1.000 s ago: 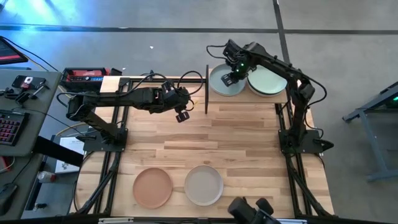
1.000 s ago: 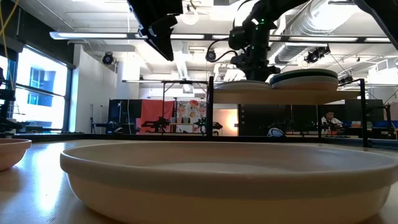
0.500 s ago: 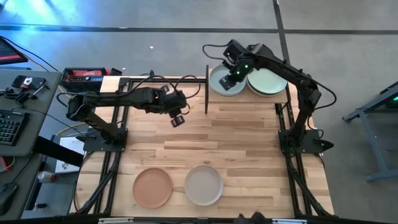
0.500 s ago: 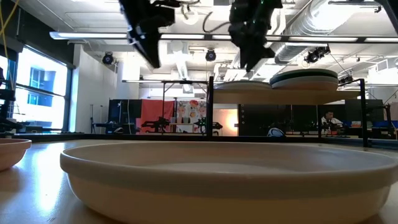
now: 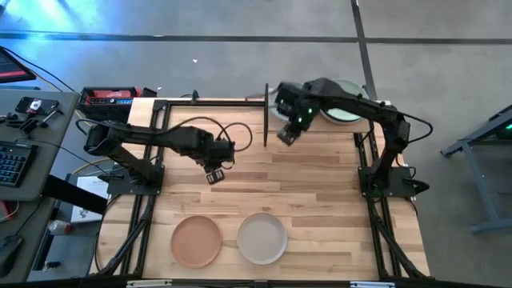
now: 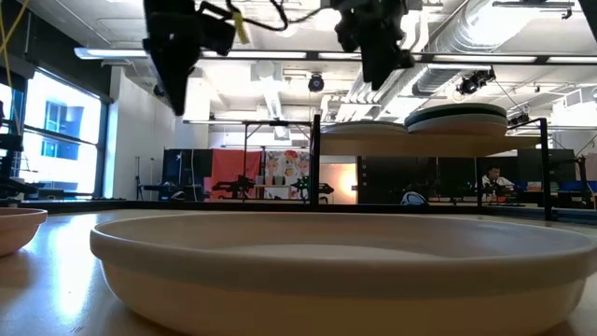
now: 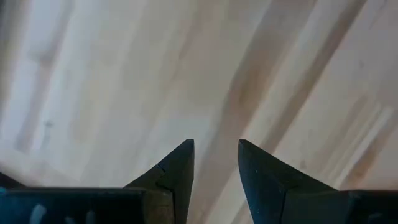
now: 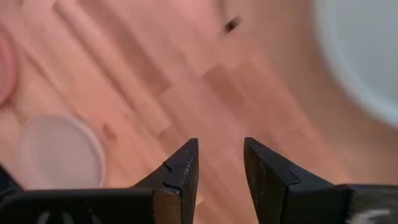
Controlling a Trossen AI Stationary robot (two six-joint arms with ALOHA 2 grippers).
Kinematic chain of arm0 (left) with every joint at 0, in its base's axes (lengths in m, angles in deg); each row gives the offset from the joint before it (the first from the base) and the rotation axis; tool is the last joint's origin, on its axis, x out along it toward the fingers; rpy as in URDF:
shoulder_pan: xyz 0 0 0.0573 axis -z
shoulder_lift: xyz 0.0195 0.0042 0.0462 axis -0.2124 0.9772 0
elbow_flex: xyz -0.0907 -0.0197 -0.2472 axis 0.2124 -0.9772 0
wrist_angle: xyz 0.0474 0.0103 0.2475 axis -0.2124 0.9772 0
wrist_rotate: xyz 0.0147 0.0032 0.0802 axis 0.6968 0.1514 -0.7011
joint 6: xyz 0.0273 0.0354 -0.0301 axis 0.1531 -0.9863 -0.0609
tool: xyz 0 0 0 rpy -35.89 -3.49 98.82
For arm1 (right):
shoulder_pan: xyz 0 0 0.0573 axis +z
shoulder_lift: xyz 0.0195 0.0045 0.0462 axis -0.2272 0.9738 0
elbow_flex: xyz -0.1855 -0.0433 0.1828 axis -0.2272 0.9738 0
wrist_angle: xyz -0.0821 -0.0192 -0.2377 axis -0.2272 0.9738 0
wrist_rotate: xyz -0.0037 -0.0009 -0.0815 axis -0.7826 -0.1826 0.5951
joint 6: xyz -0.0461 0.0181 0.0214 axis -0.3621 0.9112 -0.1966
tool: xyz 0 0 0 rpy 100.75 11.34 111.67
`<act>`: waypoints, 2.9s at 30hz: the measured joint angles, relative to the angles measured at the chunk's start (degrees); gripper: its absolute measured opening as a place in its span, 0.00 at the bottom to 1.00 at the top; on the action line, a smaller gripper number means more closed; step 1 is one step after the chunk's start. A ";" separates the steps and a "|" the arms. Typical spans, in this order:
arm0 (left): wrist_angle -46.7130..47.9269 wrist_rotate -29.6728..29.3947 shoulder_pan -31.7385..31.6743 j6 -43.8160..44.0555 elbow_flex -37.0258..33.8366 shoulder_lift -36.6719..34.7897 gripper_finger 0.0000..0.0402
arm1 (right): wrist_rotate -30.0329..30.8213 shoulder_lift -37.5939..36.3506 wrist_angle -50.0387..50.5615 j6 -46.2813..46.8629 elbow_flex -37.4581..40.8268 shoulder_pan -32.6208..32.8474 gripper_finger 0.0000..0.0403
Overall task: Place and stack plates onto a shelf
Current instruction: Stack the light brown plate on top of the blue plate on the shelf
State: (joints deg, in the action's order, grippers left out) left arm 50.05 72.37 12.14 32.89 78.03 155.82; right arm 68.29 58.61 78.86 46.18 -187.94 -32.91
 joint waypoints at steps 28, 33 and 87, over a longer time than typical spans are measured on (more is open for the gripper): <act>-5.06 5.40 19.71 18.04 -9.72 0.00 0.29 | 11.52 -0.07 -28.74 44.79 18.36 38.95 0.26; -10.90 5.38 20.96 23.03 -9.72 0.00 0.29 | 11.34 -0.02 -35.78 48.15 26.57 42.19 0.26; -20.32 6.19 22.32 24.41 -9.73 -0.02 0.29 | 15.41 9.49 -52.11 65.51 38.07 47.56 0.13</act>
State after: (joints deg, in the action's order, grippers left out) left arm 29.73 78.55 34.46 57.30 68.30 155.80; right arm 83.70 68.10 26.75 111.69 -149.86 14.66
